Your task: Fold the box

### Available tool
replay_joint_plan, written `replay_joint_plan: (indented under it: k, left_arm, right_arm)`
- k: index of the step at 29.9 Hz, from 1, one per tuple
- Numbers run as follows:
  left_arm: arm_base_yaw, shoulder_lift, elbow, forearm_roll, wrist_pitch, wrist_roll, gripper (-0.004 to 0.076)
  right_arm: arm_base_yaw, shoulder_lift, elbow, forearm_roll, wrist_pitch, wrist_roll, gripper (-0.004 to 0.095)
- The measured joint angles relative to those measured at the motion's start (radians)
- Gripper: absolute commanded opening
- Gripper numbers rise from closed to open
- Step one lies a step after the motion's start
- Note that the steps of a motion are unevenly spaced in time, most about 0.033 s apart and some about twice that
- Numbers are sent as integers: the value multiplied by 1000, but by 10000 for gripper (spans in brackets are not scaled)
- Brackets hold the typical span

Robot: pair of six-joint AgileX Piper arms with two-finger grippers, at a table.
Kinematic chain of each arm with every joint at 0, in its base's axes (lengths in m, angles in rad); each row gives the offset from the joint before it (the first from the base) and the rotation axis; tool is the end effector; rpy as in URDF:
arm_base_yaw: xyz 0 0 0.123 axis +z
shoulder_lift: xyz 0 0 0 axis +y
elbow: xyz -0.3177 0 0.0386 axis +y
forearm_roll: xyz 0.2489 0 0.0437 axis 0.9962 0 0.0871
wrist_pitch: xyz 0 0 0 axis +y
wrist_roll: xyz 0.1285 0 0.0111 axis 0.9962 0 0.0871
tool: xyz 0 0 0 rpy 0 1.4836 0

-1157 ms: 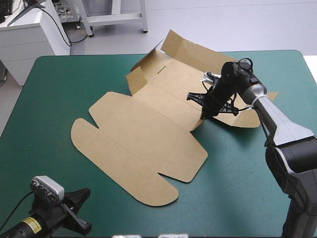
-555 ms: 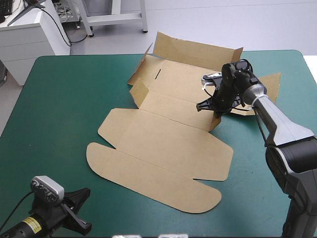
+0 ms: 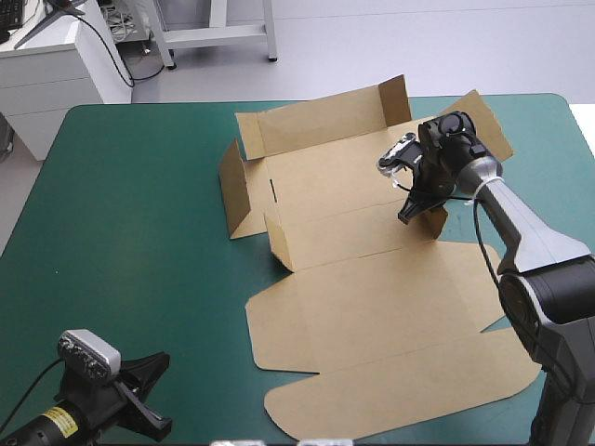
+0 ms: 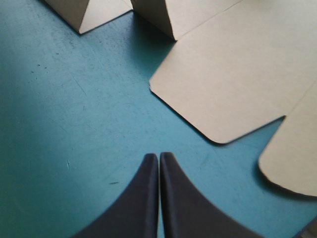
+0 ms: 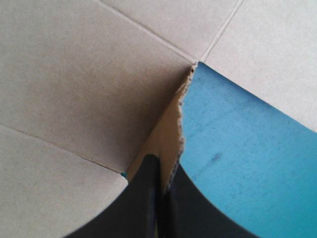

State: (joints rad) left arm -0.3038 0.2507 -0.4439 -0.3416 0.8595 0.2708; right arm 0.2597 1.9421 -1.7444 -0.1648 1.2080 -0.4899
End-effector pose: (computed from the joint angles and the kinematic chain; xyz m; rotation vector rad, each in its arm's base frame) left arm 0.0322 -0.0444 0.2646 0.5174 2.0659 -0.4265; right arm 0.4266 0.0929 0.2757 -1.1131 2.6750 -0.2751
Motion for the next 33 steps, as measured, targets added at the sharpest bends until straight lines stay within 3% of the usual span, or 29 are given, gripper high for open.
replay_joint_plan:
  k: [8, 15, 20, 24, 33]
  left_arm:
    - [0, 0, 0, 0, 1, 0, -8]
    - [0, 0, 0, 0, 1, 0, -8]
    - [0, 0, 0, 0, 1, 0, -8]
    - [0, 0, 0, 0, 1, 0, -8]
    - [0, 0, 0, 0, 1, 0, -8]
  right_arm:
    - [5, 0, 0, 190, 19, -340, -13]
    - [60, 0, -2, 165, 10, -391, -13]
    - [106, 0, -4, 165, -98, -468, -14]
    - [205, 1, -8, 141, -200, -634, -19]
    - [374, 5, -9, 146, -365, -793, -19]
